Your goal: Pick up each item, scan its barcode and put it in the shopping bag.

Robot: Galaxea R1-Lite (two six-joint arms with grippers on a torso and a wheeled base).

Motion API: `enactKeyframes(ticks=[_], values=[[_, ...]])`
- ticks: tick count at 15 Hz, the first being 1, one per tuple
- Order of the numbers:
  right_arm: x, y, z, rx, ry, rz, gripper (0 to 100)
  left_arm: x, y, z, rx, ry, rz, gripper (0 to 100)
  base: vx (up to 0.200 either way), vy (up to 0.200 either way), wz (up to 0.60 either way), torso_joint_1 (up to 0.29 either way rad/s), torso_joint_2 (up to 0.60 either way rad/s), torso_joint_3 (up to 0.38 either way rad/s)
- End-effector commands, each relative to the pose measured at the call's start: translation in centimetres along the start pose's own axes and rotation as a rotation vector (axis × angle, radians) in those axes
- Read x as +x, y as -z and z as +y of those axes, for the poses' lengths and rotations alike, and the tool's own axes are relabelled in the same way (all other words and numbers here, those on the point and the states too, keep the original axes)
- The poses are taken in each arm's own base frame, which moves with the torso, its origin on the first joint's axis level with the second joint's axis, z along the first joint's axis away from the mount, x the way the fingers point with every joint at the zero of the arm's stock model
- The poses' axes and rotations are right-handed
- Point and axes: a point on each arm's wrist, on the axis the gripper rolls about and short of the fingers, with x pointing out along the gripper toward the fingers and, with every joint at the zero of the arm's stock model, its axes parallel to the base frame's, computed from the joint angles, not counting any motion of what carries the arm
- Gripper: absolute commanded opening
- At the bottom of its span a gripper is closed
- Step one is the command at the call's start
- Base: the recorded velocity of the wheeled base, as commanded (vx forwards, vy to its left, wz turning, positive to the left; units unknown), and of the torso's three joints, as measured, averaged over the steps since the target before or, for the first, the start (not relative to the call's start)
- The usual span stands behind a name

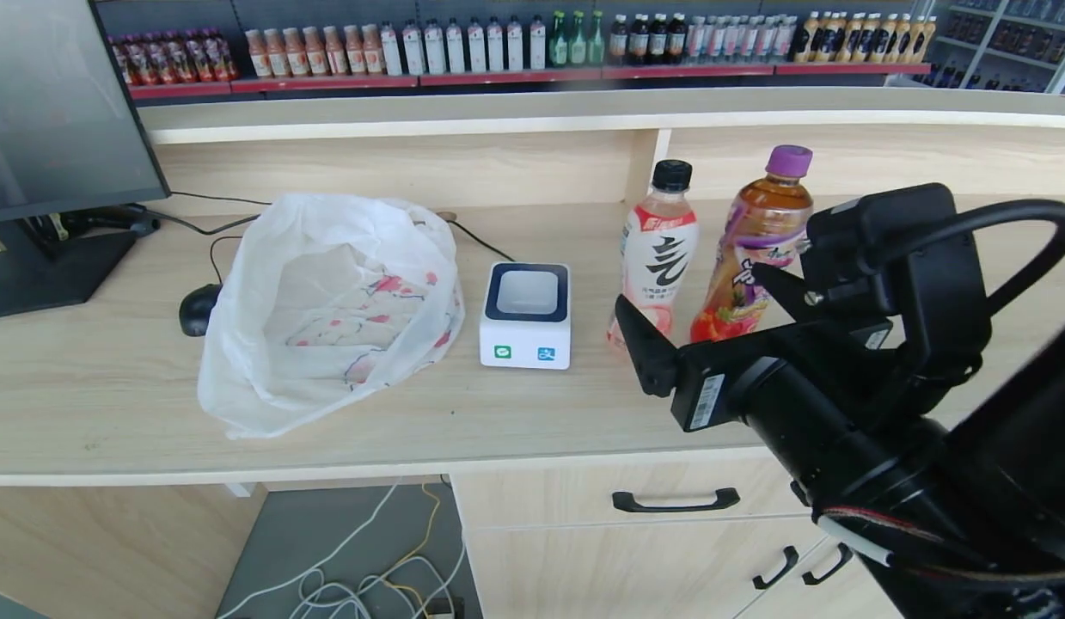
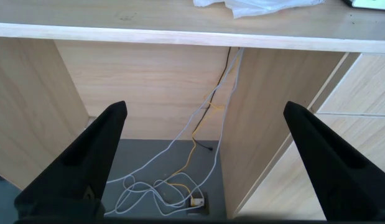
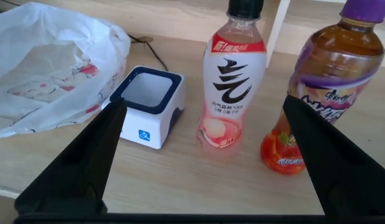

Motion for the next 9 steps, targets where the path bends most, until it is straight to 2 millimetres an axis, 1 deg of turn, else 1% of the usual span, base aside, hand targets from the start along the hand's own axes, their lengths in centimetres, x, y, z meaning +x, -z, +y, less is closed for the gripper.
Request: enactKeyframes(ticks=[1,4,7,9], values=[[1.1,1.2,0.1,-0.022,0.018,0.027,100,0.0,0.0,0.0,0.0,0.0,-0.001,100,0.0,0.0,0.0,0.0,0.0,0.0],[1.8,1.8,-0.4,0.013,0.002,0.027,100,0.0,0.0,0.0,0.0,0.0,-0.001,100,0.0,0.0,0.0,0.0,0.0,0.0],[2.3,2.0,-0.1,0.064,0.001,0.026,100,0.0,0.0,0.0,0.0,0.0,0.001,100,0.0,0.0,0.0,0.0,0.0,0.0],[2.6,2.6,-0.1,0.068,-0.018,0.037,100,0.0,0.0,0.0,0.0,0.0,-0.001,100,0.0,0.0,0.0,0.0,0.0,0.0]])
